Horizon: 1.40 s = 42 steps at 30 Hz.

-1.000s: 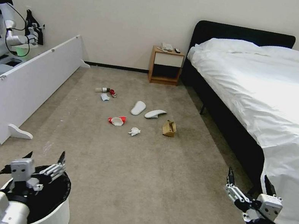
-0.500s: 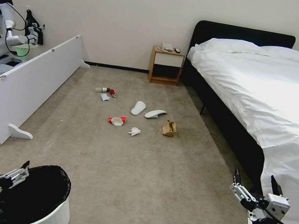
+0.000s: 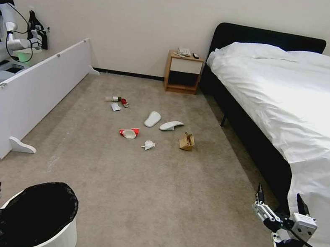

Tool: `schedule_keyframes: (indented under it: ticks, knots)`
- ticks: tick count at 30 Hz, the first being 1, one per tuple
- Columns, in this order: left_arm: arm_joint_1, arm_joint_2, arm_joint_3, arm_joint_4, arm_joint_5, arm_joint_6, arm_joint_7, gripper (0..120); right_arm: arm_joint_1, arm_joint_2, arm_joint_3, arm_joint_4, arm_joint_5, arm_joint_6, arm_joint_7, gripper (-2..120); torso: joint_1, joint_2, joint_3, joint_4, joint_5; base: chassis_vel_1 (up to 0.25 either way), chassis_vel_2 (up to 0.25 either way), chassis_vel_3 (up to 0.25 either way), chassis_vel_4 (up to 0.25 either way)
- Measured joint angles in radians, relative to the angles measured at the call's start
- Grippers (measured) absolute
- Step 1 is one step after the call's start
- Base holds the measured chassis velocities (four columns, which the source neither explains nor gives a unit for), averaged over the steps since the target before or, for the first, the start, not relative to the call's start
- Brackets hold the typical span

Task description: Pick up the trash bin and place the garbage on the floor into it.

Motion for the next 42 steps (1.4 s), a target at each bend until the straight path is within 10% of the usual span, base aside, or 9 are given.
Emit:
schedule_keyframes:
  ticks: [42]
  knots:
    - [-0.102, -0.021, 0.173, 0.343, 0.093, -0.004, 0.006, 100, 0.043, -0.005, 0.022, -0.044, 0.028, 0.005, 0.006, 100, 0.0, 0.0, 0.0, -0.0001, 0.0001, 0.0, 0.0, 0.0, 0.0]
